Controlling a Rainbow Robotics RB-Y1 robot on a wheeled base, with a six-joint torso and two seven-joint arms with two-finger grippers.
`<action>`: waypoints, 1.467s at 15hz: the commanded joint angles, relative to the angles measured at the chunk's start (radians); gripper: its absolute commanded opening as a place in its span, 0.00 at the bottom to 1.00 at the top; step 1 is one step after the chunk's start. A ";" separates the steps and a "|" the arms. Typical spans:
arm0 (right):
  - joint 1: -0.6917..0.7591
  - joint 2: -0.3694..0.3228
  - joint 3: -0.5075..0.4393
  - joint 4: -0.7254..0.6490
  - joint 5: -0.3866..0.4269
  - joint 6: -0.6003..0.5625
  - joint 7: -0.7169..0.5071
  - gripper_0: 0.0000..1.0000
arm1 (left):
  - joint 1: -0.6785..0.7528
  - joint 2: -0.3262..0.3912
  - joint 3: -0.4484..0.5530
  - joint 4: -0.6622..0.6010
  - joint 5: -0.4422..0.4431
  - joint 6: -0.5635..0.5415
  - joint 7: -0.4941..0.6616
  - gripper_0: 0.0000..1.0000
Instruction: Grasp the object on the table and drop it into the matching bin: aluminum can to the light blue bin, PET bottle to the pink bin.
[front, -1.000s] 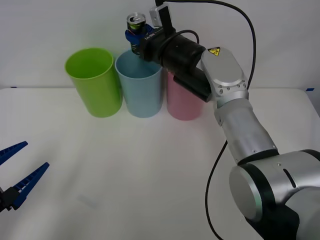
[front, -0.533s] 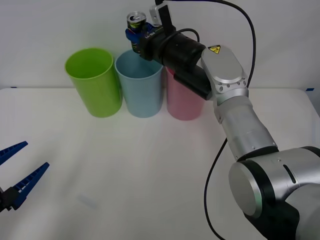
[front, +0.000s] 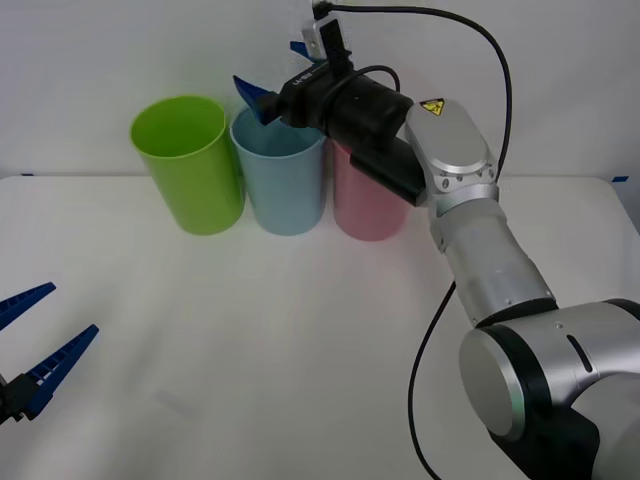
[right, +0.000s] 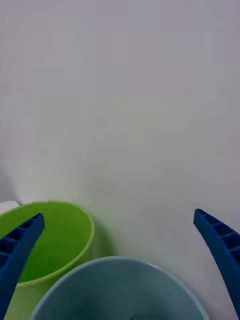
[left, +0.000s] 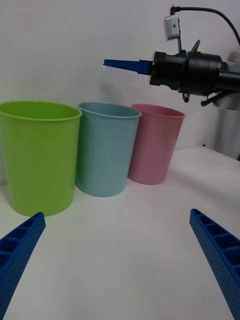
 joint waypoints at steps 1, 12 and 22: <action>0.096 0.000 0.063 -0.122 -0.028 -0.021 -0.007 1.00 | 0.000 0.000 0.000 0.000 0.000 0.000 0.000 1.00; 0.605 -0.252 0.405 -0.721 -0.304 -0.013 -0.059 1.00 | 0.000 0.000 0.000 0.000 0.000 0.000 0.000 1.00; 1.003 -0.461 0.295 -0.928 -0.438 -0.027 0.133 1.00 | 0.000 0.000 0.000 0.000 0.000 0.000 0.000 1.00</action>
